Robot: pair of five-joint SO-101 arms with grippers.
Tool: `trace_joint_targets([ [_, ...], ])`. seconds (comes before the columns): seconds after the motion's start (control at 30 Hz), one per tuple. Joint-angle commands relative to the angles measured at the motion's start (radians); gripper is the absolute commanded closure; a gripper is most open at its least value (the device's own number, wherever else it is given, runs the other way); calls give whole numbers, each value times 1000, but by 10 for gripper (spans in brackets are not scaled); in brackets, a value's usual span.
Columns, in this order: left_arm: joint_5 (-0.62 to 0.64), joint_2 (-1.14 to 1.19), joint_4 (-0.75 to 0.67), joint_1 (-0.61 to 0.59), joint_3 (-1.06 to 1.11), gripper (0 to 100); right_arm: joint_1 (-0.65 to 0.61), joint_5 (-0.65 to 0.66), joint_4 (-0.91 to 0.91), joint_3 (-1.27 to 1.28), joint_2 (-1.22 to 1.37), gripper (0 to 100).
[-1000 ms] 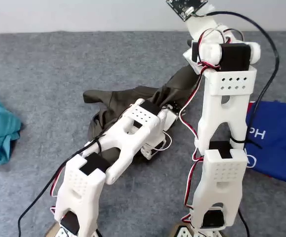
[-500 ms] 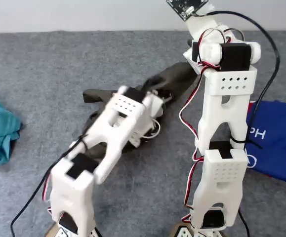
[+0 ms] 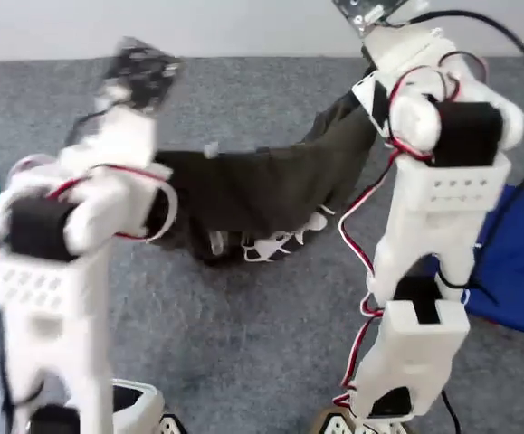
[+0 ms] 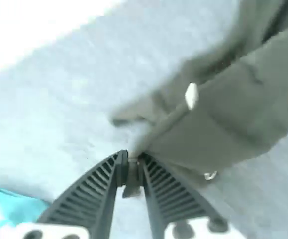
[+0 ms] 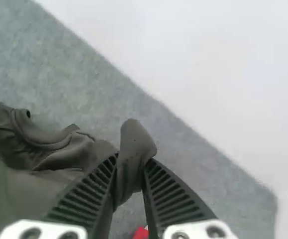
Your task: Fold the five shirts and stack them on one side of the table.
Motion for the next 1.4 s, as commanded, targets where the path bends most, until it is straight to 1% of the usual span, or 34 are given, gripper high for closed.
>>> trace_joint_targets([
  [0.0, -29, -118, -84, -87, -38, 987, 21, -5, 41, -3, -110, 989],
  [0.2, -29, -232, -275, -230, -39, 987, 21, -3, 36, -9, -249, 989],
  [0.33, -32, -298, -410, -302, -39, 987, 21, -2, 8, -9, -351, 989],
  [0.43, -114, -328, -489, -338, -39, 987, 51, -2, -53, -9, -423, 989],
  [0.53, -199, -350, -529, -351, -39, 987, 94, -2, -131, -3, -476, 989],
  [0.67, -299, -377, -528, -345, -38, 987, 139, 6, -208, -3, -526, 989],
  [0.73, -330, -384, -529, -347, -36, 987, 140, 52, -240, -3, -542, 989],
  [0.93, -348, -388, -529, -348, -38, 987, 140, 160, -320, -8, -601, 989],
  [1.17, -347, -473, -523, -350, -58, 987, 145, 244, -306, -2, -733, 989],
  [1.27, -347, -529, -502, -350, -54, 987, 145, 295, -254, -2, -780, 989],
  [1.37, -347, -566, -446, -350, -54, 987, 145, 319, -183, -2, -805, 989],
])
